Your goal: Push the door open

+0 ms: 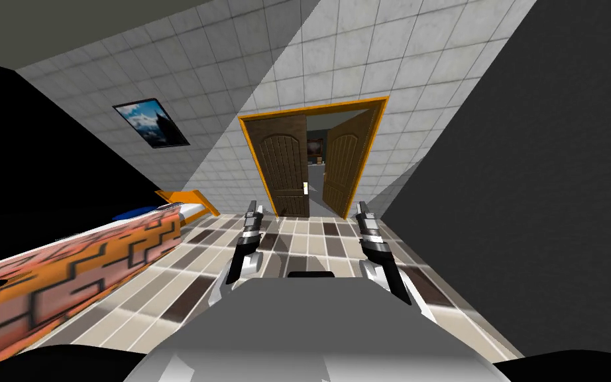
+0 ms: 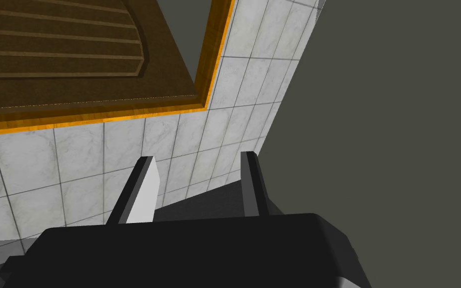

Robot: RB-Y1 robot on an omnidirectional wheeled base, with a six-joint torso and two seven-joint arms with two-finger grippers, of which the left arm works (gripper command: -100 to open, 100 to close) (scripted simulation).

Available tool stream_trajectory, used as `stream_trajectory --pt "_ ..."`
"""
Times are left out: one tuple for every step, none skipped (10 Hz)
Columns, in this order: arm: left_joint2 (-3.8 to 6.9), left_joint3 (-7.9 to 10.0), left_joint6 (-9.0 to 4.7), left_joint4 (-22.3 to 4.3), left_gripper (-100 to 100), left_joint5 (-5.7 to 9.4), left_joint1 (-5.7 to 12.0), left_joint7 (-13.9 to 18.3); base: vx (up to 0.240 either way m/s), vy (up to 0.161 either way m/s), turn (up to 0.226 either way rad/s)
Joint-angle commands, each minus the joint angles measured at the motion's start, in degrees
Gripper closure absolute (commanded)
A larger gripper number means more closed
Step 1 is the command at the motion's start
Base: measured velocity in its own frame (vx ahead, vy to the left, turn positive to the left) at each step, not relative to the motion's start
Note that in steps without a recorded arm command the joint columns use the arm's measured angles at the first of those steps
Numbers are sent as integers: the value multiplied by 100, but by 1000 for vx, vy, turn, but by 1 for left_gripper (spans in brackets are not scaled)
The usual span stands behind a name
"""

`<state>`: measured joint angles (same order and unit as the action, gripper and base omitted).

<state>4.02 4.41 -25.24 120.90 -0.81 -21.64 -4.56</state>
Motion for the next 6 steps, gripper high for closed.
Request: stream_trajectory --pt "87 98 -33 -255 -100 3 48 74 65 -37 -177" --pt "148 175 -46 -453 -100 7 115 122 70 -41 -197" --pt "209 253 -59 -650 -100 11 182 171 83 -32 -194" --pt "271 330 -72 -783 -100 16 249 219 90 -25 -186" --pt "271 330 -72 -848 -100 16 249 219 57 -14 -55" --pt "335 413 -86 -1059 -100 20 320 270 52 -15 -129"
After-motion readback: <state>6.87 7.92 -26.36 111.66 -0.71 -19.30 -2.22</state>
